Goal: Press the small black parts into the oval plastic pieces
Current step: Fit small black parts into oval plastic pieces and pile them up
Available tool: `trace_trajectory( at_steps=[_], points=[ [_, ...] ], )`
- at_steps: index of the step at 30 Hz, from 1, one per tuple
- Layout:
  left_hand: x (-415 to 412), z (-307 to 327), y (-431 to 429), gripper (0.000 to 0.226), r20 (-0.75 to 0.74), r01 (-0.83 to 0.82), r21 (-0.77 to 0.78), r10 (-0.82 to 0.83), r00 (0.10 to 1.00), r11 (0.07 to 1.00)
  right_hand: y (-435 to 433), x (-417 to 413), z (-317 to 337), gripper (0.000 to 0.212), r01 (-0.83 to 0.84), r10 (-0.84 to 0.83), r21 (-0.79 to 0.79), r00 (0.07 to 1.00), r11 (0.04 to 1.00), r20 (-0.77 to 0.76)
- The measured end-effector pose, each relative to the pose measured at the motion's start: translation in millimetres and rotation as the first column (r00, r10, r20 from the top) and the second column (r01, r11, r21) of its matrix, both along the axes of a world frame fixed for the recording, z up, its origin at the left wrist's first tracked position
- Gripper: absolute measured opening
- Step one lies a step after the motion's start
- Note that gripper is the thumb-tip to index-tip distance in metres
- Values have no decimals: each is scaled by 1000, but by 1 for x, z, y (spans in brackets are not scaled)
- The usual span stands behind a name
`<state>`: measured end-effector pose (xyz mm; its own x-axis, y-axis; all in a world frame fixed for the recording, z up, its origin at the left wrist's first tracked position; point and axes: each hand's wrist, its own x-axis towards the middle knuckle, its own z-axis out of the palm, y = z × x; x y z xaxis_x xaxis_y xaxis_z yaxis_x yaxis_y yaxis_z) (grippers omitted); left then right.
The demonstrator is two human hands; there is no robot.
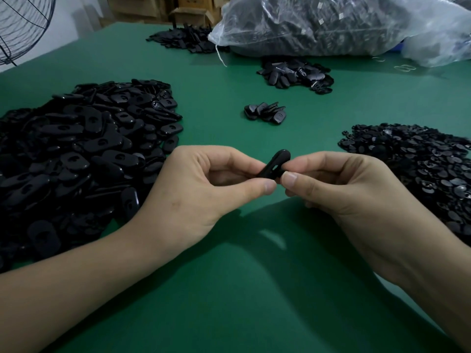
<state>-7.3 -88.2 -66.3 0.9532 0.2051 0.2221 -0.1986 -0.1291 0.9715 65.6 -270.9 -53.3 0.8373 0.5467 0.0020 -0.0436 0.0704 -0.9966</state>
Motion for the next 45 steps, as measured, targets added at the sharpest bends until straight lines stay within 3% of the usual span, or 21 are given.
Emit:
trace_trajectory(
  at_steps=[7, 13, 17, 22, 30, 45],
  points=[
    [-1, 1, -2, 21, -29, -16, 32, 17, 999, 999, 0, -1, -1, 19, 81, -64, -72, 974, 994, 219],
    [-1, 0, -1, 14, -58, -11, 45, 14, 998, 999, -1, -4, 1, 6, 161, -49, -194, 876, 968, 481],
    [-1, -2, 0, 12, -70, 33, 40, -31, 997, 999, -1, -5, 0, 3, 283, -28, -247, 708, 927, 705],
    [1, -2, 3, 10, -62, 79, 18, -77, 995, 997, -2, -7, 0, 5, 391, 6, -223, 485, 893, 874],
    [2, -1, 2, 15, -71, 86, -22, -88, 994, 996, -7, -3, 1, 4, 469, 85, -200, 254, 860, 963],
    [2, 2, 3, 22, -137, 106, -130, -124, 983, 986, -7, 2, 1, 11, 472, 182, -259, 202, 843, 962]
  ],
)
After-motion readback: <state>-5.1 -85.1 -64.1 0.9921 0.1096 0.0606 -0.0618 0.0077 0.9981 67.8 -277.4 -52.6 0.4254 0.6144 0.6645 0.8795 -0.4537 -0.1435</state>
